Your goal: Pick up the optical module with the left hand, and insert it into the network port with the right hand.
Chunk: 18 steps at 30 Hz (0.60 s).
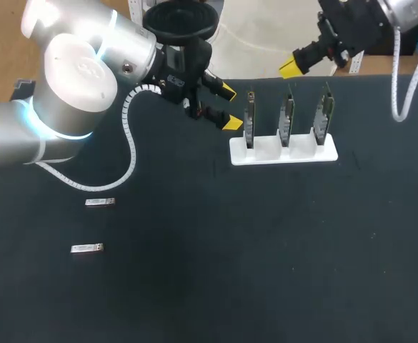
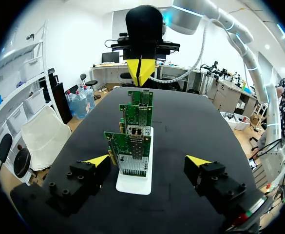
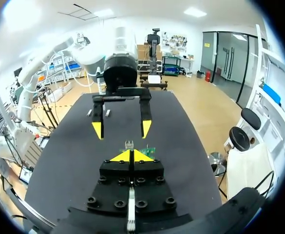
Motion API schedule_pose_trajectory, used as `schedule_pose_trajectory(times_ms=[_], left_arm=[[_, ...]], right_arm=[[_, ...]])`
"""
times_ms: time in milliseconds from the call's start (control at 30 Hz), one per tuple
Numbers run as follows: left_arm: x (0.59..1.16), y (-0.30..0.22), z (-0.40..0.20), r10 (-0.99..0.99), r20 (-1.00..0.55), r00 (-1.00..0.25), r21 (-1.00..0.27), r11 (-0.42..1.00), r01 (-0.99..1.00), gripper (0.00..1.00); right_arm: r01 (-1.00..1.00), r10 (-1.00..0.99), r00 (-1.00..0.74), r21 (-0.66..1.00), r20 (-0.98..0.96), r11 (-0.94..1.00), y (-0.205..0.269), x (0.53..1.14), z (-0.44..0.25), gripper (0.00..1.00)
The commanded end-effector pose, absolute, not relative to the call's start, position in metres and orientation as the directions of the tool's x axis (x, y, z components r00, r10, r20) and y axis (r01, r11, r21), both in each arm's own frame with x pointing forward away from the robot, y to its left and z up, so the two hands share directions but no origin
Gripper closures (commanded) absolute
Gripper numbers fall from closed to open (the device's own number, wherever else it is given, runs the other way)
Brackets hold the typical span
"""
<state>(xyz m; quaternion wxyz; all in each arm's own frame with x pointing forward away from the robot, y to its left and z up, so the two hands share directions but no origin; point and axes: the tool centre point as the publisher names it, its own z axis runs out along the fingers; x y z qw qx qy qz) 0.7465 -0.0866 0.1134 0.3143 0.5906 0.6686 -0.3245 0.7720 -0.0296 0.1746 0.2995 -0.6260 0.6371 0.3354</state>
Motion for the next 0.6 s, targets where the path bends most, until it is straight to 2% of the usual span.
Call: schedule_pose_trajectory(times_ms=[33, 600], left_arm=[[0.748, -0.088, 0.114, 0.59, -0.8, -0.107, -0.065, 0.091, 0.994, 0.0], [0.748, -0.088, 0.114, 0.59, -0.8, -0.107, -0.065, 0.091, 0.994, 0.0]], right_arm=[[-0.998, -0.6, -0.041, 0.057, -0.799, -0.008, -0.042, 0.769, 0.174, 1.0], [-0.995, -0.619, -0.067, 0.096, -0.783, -0.014, -0.064, 0.765, 0.159, 1.0]])
